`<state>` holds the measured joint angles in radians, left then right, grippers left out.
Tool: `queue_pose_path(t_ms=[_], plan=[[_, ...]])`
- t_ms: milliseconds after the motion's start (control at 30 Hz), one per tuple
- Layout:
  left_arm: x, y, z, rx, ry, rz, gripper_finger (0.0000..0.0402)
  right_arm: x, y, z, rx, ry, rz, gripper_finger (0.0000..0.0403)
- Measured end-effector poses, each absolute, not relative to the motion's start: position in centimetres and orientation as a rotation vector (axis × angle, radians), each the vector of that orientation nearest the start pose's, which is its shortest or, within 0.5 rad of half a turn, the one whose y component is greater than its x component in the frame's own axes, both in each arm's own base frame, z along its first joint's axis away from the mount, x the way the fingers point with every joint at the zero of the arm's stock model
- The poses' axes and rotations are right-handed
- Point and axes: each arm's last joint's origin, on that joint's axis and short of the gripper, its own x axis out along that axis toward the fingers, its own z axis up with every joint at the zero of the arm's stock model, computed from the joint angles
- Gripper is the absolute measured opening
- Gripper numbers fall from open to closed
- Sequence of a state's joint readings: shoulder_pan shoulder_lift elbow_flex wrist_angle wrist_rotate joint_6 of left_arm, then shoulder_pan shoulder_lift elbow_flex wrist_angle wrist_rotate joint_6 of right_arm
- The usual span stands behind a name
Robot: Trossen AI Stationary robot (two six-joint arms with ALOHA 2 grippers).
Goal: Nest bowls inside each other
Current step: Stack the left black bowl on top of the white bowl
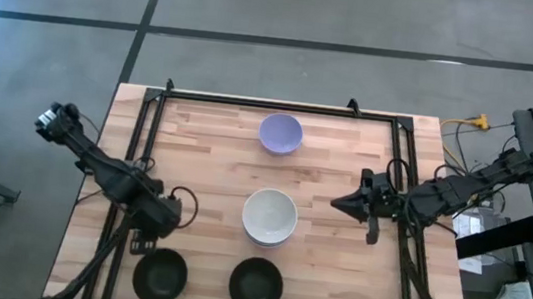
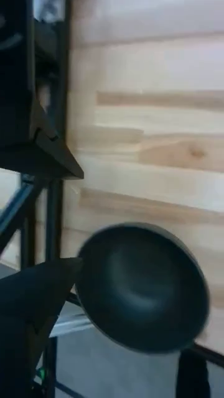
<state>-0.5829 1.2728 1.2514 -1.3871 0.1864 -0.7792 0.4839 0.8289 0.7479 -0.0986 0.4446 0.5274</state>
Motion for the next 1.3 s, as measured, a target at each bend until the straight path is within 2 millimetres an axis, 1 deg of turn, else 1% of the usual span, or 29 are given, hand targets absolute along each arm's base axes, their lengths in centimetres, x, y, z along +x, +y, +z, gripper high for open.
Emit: queue_pose_path(t_ms=[133,233,467,600,800,1000,1133,1233,1300], plan=[[16.1,-11.9,30.6,-0.326,1.486,-0.135,0.0203,17.1,7.5,32.1,0.453,0.156,-0.032,0.0009],[15.6,-12.1,29.4,-0.31,1.462,-0.171,0.0203,17.3,7.6,31.9,0.469,0.16,-0.037,0.0009],[15.7,-12.2,25.2,-0.314,1.441,-0.187,0.0203,17.7,7.8,31.7,0.495,0.168,-0.042,0.0009],[15.9,-12.4,23.3,-0.335,1.402,-0.21,0.0203,18.0,8.0,31.7,0.513,0.153,-0.038,0.0009],[16.3,-12.8,21.8,-0.379,1.345,-0.268,0.0203,18.1,8.0,31.8,0.529,0.137,-0.033,0.0009],[16.2,-12.8,20.3,-0.396,1.375,-0.268,0.02,18.1,8.0,31.9,0.549,0.132,-0.032,0.0009],[16.2,-12.8,19.5,-0.411,1.407,-0.267,0.0173,18.1,8.0,31.9,0.558,0.133,-0.032,0.0009],[16.3,-12.9,19.3,-0.409,1.415,-0.266,0.0133,18.1,8.0,31.9,0.558,0.133,-0.032,0.0009],[16.3,-12.9,19.3,-0.409,1.415,-0.267,0.01,18.1,8.0,31.9,0.558,0.133,-0.032,0.0009]])
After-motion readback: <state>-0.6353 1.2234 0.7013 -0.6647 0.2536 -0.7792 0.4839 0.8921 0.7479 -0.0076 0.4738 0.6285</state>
